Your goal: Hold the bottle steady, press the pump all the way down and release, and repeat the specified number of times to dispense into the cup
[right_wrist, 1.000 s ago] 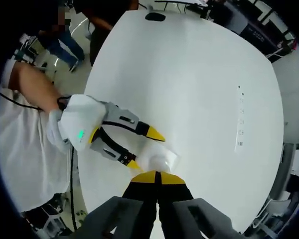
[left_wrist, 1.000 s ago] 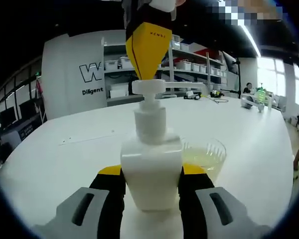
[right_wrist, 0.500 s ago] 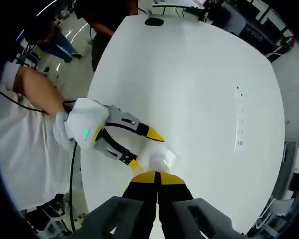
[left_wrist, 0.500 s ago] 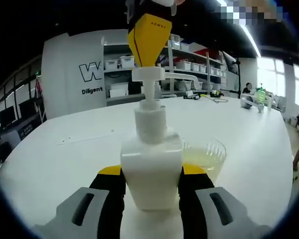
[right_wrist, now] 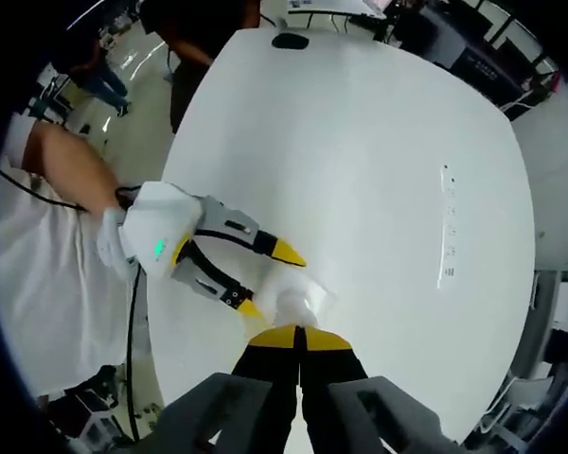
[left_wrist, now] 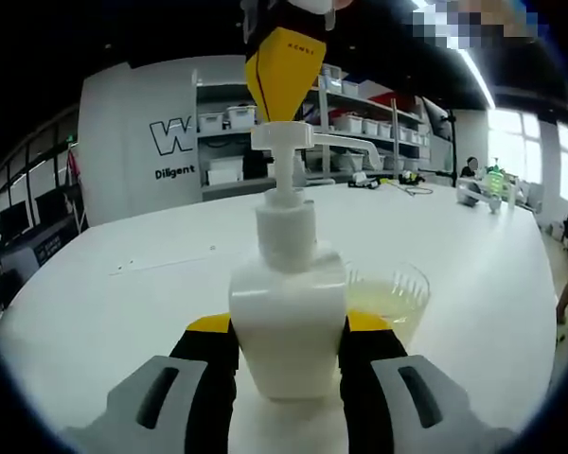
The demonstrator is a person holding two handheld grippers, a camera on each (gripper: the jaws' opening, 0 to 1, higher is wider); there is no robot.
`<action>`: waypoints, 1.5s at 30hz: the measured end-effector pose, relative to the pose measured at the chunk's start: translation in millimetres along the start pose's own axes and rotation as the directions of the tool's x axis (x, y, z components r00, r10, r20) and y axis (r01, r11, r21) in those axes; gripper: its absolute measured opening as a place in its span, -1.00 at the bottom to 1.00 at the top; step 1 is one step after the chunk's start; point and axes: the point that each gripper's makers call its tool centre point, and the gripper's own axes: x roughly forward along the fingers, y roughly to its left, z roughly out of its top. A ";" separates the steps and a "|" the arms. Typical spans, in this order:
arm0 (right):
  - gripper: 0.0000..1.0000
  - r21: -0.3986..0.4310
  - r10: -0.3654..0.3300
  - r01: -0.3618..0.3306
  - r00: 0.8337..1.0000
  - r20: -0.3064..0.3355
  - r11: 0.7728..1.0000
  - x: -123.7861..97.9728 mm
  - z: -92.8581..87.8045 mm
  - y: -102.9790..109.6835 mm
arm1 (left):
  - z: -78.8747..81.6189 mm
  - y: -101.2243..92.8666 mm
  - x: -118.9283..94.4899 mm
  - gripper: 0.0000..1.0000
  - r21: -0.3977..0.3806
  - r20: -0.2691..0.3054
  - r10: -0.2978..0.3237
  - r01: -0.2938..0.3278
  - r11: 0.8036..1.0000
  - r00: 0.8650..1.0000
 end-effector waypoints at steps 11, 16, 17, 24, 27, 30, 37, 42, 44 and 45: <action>-1.00 -0.003 -0.005 0.005 1.000 0.013 1.000 -0.7 -1.0 1.0 | 0.4 0.0 0.4 -0.21 0.000 0.001 -0.003 0.003 1.000 1.000; -1.00 -0.023 -0.014 0.014 1.000 -0.012 1.000 -0.6 -2.1 4.1 | 0.2 -0.1 0.5 -0.21 0.002 0.000 -0.003 0.003 1.000 1.000; -1.00 -0.036 -0.018 0.017 1.000 -0.021 0.999 0.2 -2.5 5.1 | 0.0 -0.1 0.5 -0.21 0.000 -0.002 -0.003 0.003 1.000 1.000; -1.00 -0.027 -0.013 0.012 0.999 -0.051 1.000 1.1 -1.4 5.3 | -0.3 -0.2 0.7 -0.21 0.002 -0.003 -0.006 0.006 1.000 1.000; -1.00 -0.011 0.000 0.000 0.999 -0.047 1.000 2.5 -3.5 6.2 | -0.4 -0.2 1.0 -0.21 0.003 -0.002 -0.007 0.007 1.000 1.000; -1.00 -0.016 -0.002 0.001 0.998 -0.062 1.000 5.2 -4.6 10.3 | -0.3 -0.2 1.0 -0.21 0.006 -0.004 -0.009 0.009 1.000 1.000; -1.00 0.002 0.011 -0.011 0.997 -0.081 1.000 12.6 -5.1 12.2 | -0.4 -0.2 1.1 -0.21 0.006 -0.004 -0.009 0.009 1.000 1.000; -1.00 0.017 0.012 -0.011 0.998 -0.069 1.000 10.8 -5.3 10.3 | -0.7 -0.3 1.3 -0.21 0.006 -0.003 -0.011 0.011 1.000 1.000; -1.00 0.023 0.001 0.000 0.998 -0.062 1.000 9.6 -5.2 11.5 | -0.6 -0.5 1.5 -0.21 0.005 -0.003 -0.011 0.011 1.000 1.000; -1.00 0.020 0.002 -0.001 0.998 -0.060 1.000 9.3 -5.0 11.8 | -0.6 -0.7 1.3 -0.21 0.004 -0.001 -0.011 0.011 1.000 1.000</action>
